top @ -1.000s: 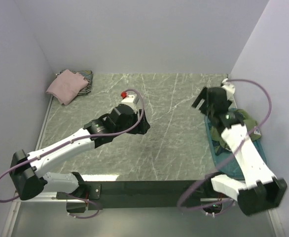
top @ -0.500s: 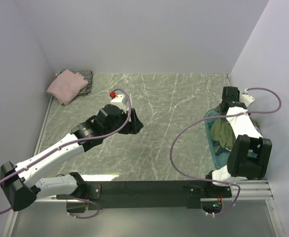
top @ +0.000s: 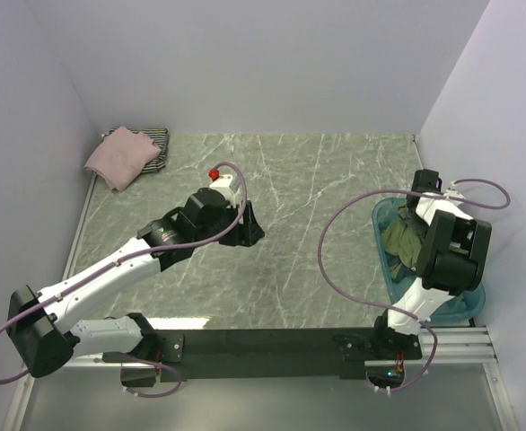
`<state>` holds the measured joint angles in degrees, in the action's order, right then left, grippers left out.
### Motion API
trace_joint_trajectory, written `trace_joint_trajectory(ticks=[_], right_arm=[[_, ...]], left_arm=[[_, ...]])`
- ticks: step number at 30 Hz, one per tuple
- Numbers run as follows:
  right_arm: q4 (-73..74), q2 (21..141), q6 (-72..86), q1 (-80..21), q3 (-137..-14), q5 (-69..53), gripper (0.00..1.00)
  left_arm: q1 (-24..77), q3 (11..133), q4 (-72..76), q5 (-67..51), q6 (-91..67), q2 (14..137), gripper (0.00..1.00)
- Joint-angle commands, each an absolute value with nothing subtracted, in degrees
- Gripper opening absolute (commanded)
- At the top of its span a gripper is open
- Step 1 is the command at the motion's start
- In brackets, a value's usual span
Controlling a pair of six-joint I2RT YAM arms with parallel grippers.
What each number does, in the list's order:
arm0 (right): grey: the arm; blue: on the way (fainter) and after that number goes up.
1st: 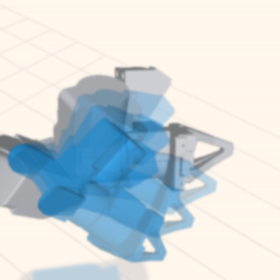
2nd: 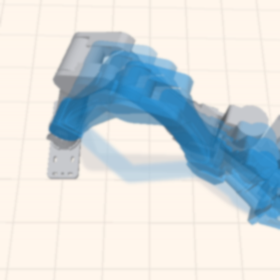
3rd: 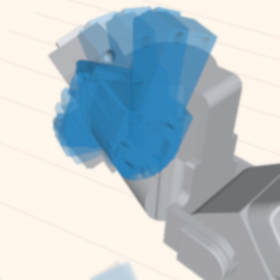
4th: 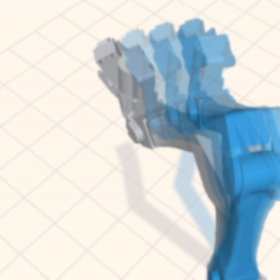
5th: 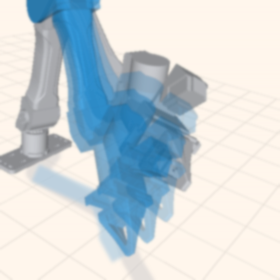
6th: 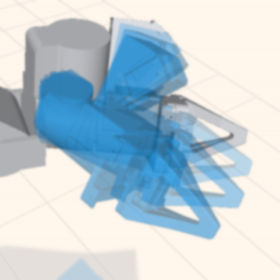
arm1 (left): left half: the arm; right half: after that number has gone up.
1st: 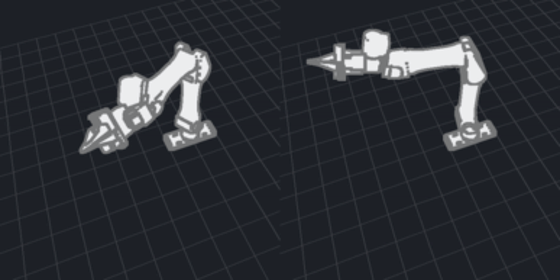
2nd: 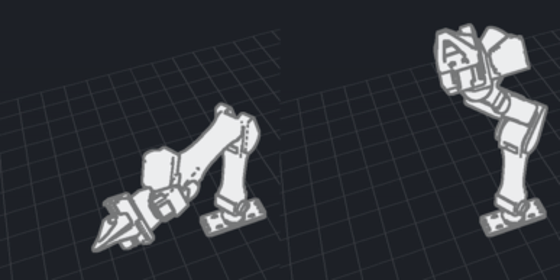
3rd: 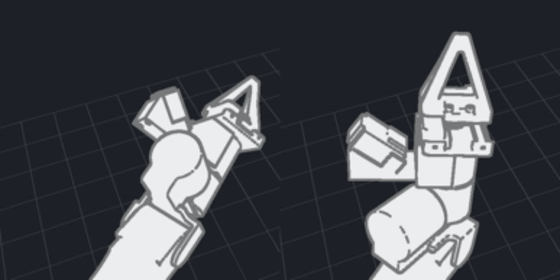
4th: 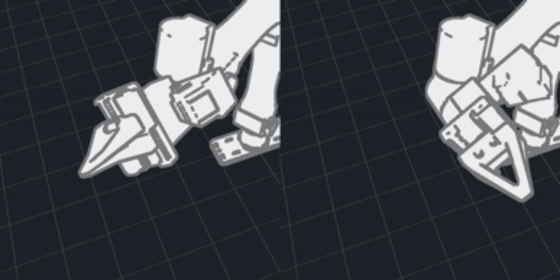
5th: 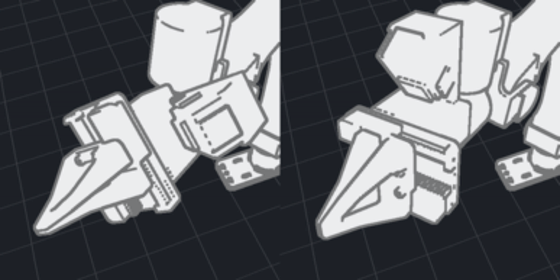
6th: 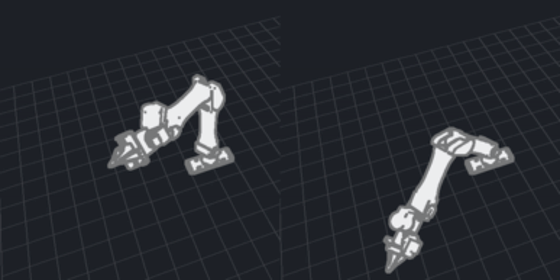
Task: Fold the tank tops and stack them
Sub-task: Grab the tank top from the pile
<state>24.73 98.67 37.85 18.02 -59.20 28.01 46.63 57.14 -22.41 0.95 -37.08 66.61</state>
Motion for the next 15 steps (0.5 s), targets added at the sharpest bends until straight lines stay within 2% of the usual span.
trace_joint_trajectory(ticks=[1, 3, 4, 12, 15], right_arm=[[23.5, 99.1, 38.1, 18.4, -61.8, 27.3, 0.59], [26.1, 97.2, 38.6, 18.4, -63.3, 27.9, 0.27], [26.5, 95.6, 38.5, 18.4, -63.5, 28.0, 0.00], [34.5, 75.6, 37.3, 17.5, -70.3, 31.2, 0.00], [35.6, 69.6, 35.7, 17.2, -73.6, 29.0, 0.00]], left_arm=[[45.9, 59.8, -22.7, -0.2, -36.1, 67.1, 0.70], [45.7, 60.7, -23.1, -0.2, -36.0, 67.5, 0.70], [45.6, 60.9, -23.3, -0.2, -36.0, 67.6, 0.70], [45.3, 63.1, -23.6, -0.2, -36.2, 69.9, 0.70], [45.4, 63.5, -23.6, -0.1, -36.4, 69.8, 0.70]])
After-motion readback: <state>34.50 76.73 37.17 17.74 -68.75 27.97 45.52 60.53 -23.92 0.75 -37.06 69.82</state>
